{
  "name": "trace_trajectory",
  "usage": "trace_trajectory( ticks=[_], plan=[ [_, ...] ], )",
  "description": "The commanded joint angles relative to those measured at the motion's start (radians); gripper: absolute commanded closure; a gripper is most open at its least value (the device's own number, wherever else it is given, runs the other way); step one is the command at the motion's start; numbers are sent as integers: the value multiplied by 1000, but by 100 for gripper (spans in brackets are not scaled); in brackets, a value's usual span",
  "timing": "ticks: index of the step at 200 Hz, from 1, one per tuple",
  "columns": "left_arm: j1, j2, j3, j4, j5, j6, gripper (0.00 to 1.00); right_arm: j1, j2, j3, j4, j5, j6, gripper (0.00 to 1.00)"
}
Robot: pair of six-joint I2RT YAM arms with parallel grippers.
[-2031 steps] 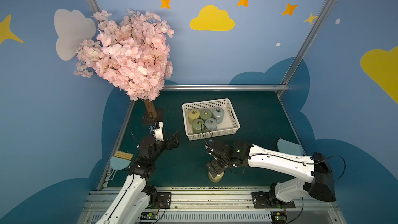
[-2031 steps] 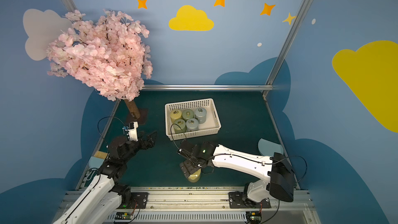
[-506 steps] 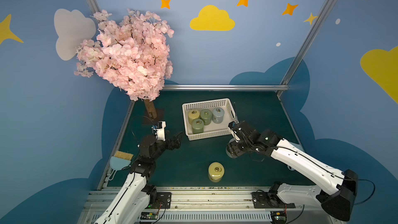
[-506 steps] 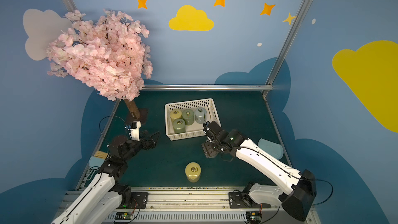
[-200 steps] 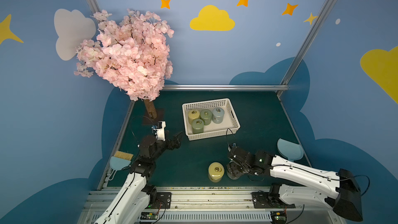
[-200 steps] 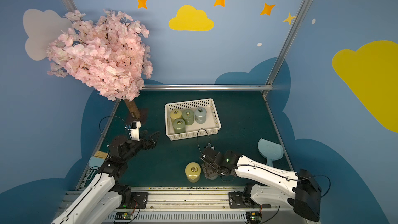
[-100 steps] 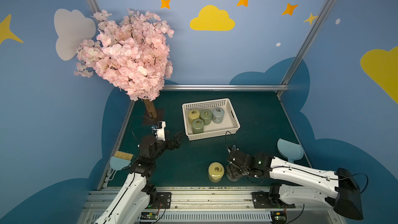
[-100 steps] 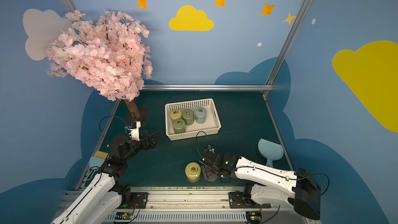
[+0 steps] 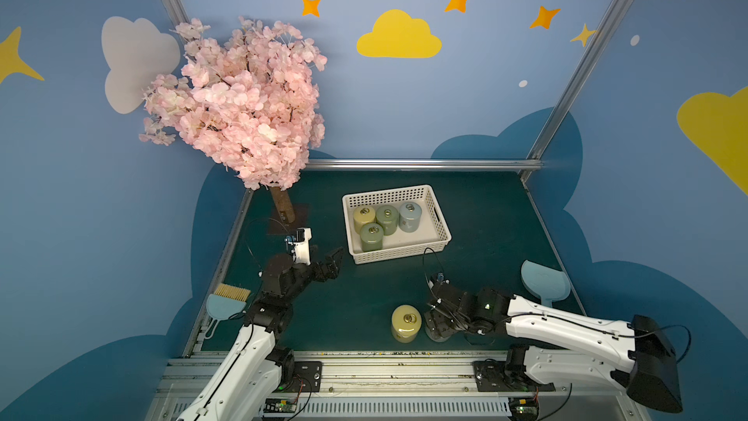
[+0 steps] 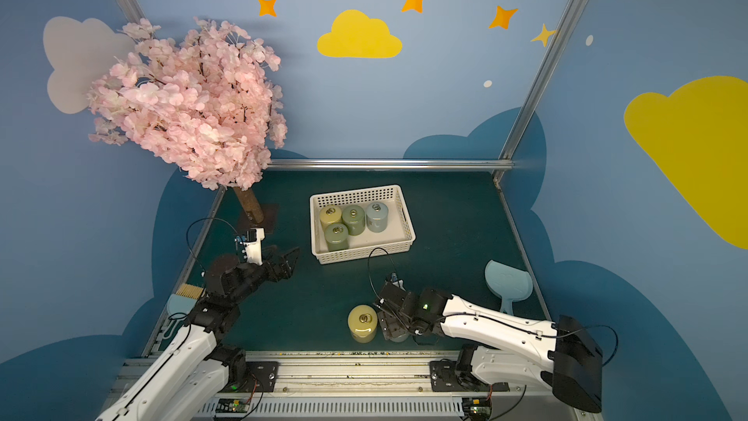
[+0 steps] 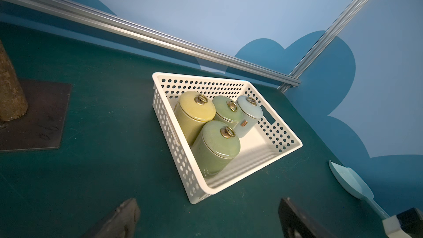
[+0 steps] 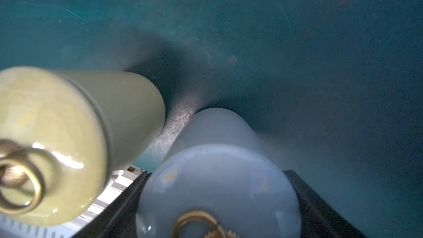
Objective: Take the tea canister out of the basket
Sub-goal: Place the tea canister at the center of the board.
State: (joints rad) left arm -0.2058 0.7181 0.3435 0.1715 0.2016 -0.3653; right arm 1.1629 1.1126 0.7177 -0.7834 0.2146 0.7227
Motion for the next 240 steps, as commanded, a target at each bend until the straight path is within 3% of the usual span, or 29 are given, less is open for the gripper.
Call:
trace_trajectory(
  ticks=[1, 25, 112, 154, 240],
  plan=[
    [-3, -9, -9, -5, -7, 8, 0, 9, -4, 5, 26, 21, 12, 8],
    [-3, -8, -10, -5, -7, 11, 0, 9, -6, 6, 24, 20, 11, 2],
    [-3, 0, 9, -21, 5, 6, 0, 9, -62, 33, -11, 101, 53, 2],
    [-3, 22, 34, -43, 13, -3, 0, -4, -119, 50, 1, 175, -23, 2],
    [-30, 142, 186, -187, 25, -10, 0, -276, -141, 100, 58, 44, -263, 2]
  ],
)
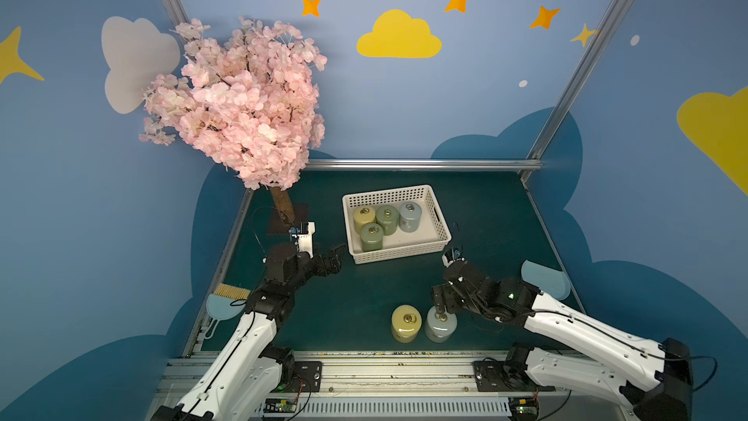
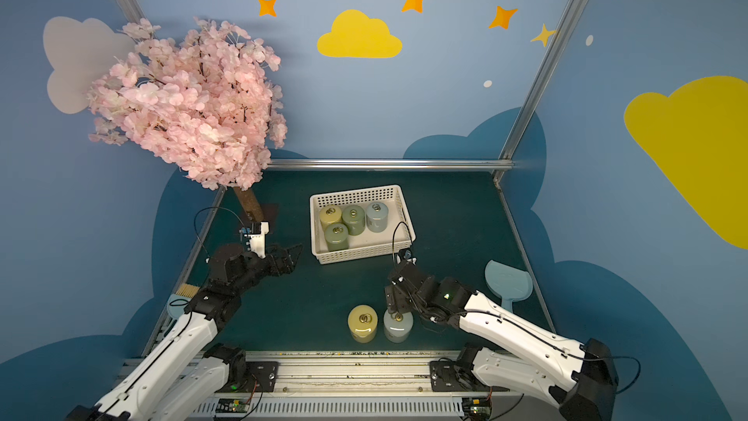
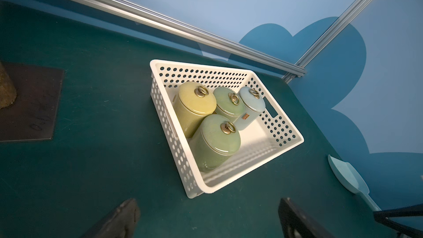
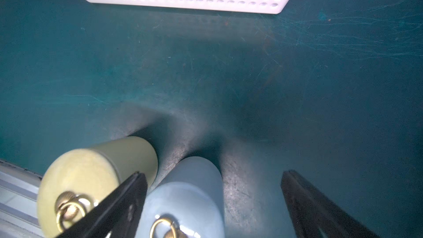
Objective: Take the tea canister out of the basket
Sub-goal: Place the tea canister at the center of the board, then pick up the tea canister from the basket.
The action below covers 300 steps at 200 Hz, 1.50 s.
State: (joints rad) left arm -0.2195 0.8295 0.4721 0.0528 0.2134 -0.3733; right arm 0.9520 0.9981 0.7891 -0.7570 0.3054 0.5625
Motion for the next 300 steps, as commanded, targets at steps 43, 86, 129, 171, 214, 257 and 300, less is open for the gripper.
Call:
trace_trajectory(
  ticks=[43, 86, 129, 171, 214, 257, 300],
  plan=[
    [-71, 174, 200, -198, 5, 15, 0, -223, -40, -1, 123, -151, -214, 2],
    [-128, 316, 332, -295, -43, 33, 0, -299, -52, -30, 191, -185, -287, 2],
    [-199, 482, 506, -434, -132, 62, 0, -305, -98, -86, 287, -185, -330, 2],
    [-236, 644, 647, -537, -186, 84, 0, -305, -143, -158, 367, -198, -342, 2],
    [-257, 755, 746, -576, -218, 106, 0, -305, -129, -177, 386, -199, -346, 2],
    [-267, 835, 798, -577, -247, 114, 0, -306, -112, -184, 396, -208, -360, 2],
    [-284, 920, 863, -576, -276, 117, 0, -306, -126, -198, 410, -201, -359, 2]
  ],
)
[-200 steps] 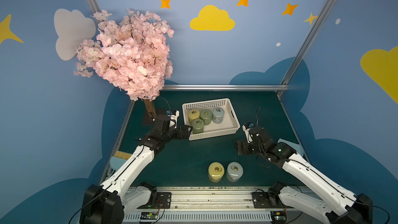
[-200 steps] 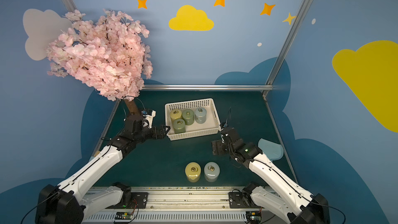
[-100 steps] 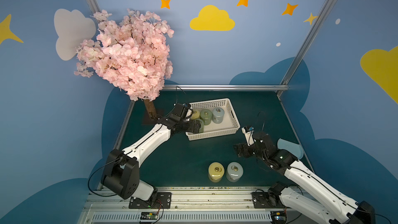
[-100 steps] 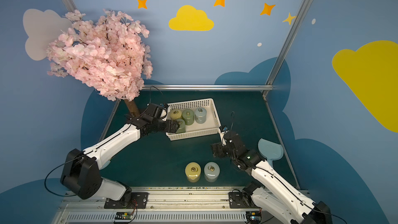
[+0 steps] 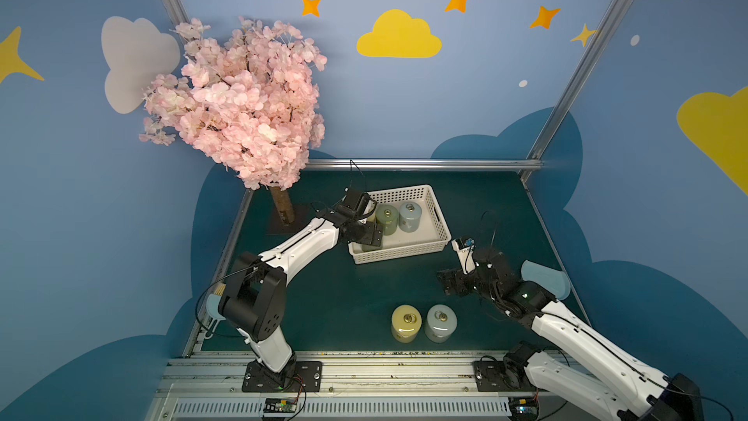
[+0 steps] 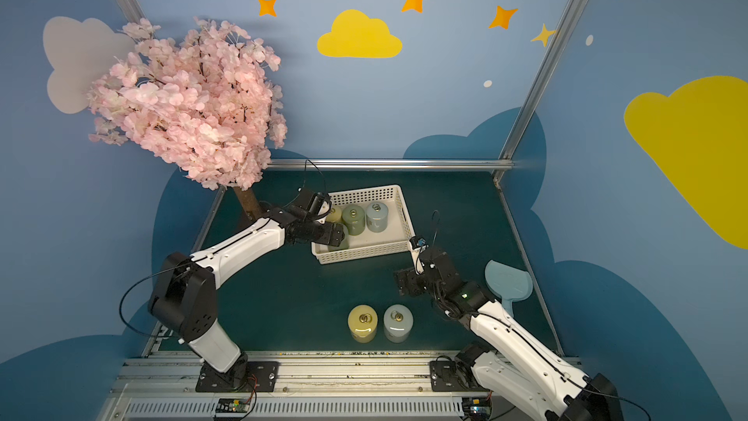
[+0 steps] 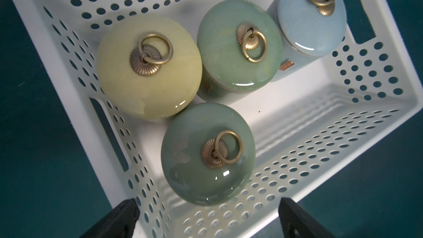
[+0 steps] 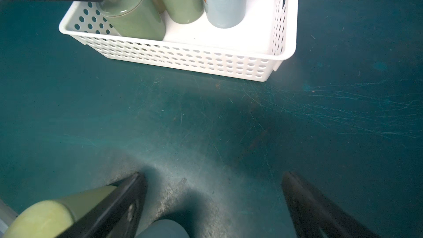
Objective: Take the tea canister out of the basket
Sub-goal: Pick up the tea canister from the basket.
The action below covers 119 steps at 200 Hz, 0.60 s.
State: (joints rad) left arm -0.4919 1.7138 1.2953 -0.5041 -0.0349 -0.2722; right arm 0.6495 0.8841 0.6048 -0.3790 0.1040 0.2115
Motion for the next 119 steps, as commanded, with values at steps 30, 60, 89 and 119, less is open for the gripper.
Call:
trace_trajectory(
  ticks=[30, 60, 89, 119],
  plan=[
    [-20, 89, 81, -24, -43, 11, 0, -2, -25, -29, 49, 9, -3, 2],
    [-25, 130, 103, -22, -63, 4, 0, -3, -25, -33, 55, 5, -1, 2],
    [-26, 152, 114, -21, -73, 3, 0, -4, -20, -32, 56, 0, -1, 2],
    [-27, 172, 124, -23, -73, 6, 0, -4, -20, -34, 57, -2, -1, 2]
  ],
)
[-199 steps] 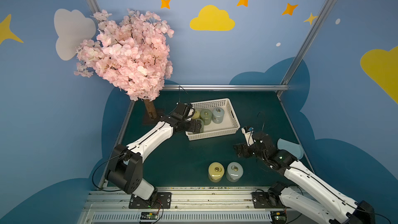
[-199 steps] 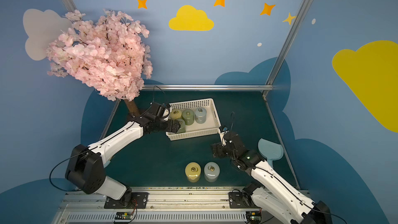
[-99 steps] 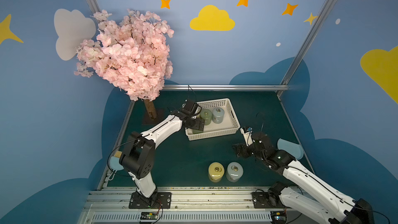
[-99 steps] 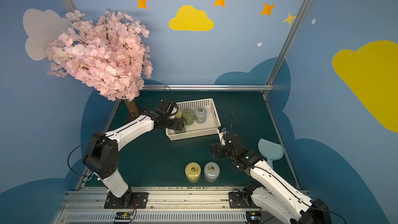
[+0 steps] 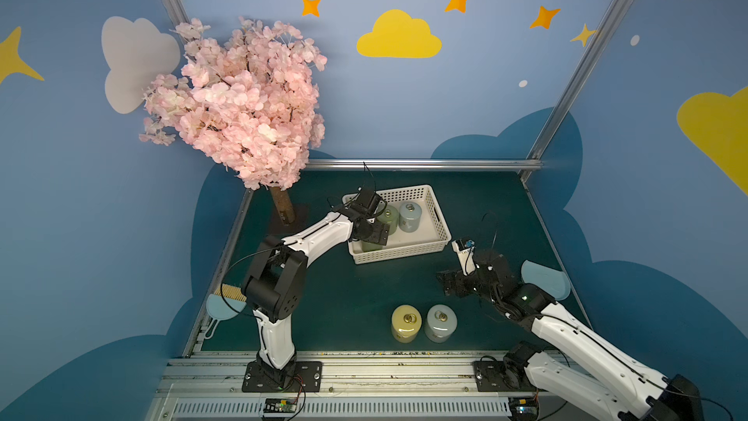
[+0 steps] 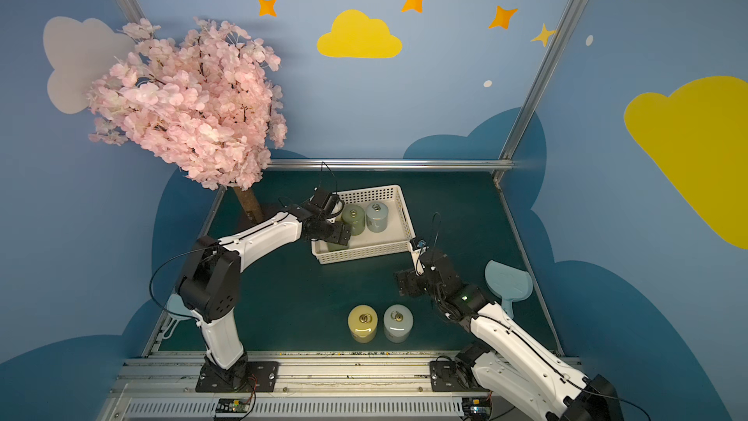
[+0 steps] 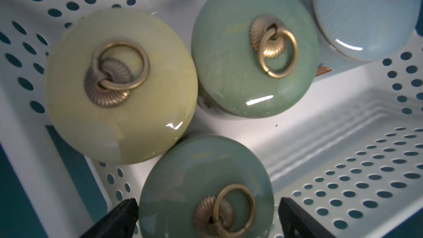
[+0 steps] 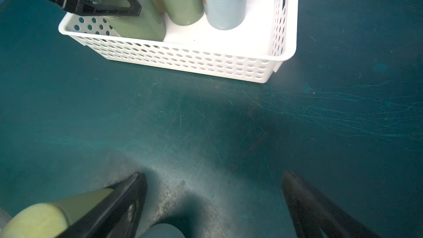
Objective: Take the tea canister out of the basket
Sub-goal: Pick up the tea canister from the basket.
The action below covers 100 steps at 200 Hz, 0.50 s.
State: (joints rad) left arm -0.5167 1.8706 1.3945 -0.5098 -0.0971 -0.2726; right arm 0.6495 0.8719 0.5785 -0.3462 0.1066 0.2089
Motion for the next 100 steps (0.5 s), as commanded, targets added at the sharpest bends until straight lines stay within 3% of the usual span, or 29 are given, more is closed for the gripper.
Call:
trace_trajectory(
  ticks=[1, 100],
  plan=[
    [-2, 16, 24, -17, -11, 6, 0, -4, -8, -8, 24, -4, 0, 2],
    [-3, 62, 46, -9, 5, 7, 9, -4, 1, -8, 29, -7, 0, 2]
  ],
)
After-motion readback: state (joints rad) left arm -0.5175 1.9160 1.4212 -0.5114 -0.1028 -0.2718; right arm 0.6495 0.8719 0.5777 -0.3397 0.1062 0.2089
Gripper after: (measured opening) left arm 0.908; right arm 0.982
